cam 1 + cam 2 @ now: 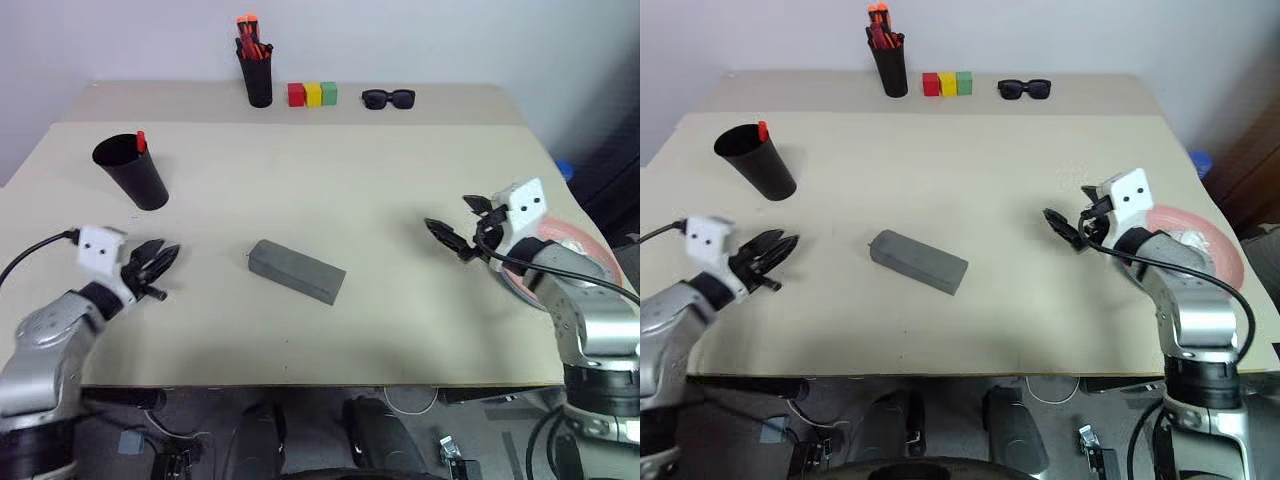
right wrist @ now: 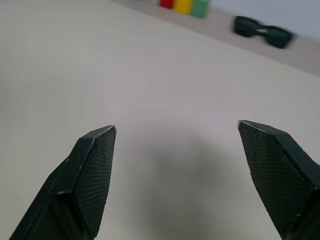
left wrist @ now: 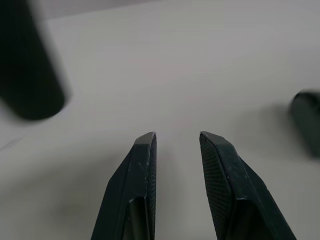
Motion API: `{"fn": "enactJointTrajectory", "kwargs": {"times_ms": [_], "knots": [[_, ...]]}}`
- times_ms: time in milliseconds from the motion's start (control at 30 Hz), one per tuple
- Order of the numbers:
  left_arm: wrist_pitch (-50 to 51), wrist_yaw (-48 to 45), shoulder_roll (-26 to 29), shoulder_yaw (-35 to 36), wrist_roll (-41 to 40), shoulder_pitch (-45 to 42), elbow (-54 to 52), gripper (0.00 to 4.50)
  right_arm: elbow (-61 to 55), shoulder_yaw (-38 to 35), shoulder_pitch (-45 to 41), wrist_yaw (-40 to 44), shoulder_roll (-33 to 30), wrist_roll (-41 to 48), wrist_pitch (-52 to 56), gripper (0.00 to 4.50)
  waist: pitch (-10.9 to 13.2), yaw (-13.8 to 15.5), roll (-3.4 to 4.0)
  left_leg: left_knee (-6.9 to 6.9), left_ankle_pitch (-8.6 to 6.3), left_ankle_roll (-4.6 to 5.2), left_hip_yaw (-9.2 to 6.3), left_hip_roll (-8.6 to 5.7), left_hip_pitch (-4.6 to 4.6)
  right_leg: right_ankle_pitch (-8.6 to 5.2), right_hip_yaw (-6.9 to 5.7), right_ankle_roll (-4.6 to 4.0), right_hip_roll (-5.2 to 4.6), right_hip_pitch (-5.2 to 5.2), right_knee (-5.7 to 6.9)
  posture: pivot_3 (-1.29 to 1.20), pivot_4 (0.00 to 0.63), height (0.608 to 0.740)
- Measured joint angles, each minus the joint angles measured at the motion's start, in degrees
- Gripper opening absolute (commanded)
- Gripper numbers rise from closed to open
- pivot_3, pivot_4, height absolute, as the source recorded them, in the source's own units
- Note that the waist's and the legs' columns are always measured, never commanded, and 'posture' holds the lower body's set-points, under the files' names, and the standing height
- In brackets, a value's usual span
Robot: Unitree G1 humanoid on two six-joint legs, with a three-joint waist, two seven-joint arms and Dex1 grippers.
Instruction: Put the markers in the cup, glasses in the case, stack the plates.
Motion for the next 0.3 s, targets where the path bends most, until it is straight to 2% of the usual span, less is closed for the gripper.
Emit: {"fn": "enactJointTrajectory", "kwargs": {"times_ms": [300], "knots": [[1.09,4.35,-2.42,1.42,-0.91,4.12,-5.23,1.35,8.90,4.37,-4.21,3.04,0.07,-0.29,-5.17,3.95,-0.01,-0.24,0.00,-0.04,0.00,0.00,0.06,0.03,0.03,0.06,0.04,0.11,0.04,-0.06,0.06,0.00,0.150,0.722]]}}
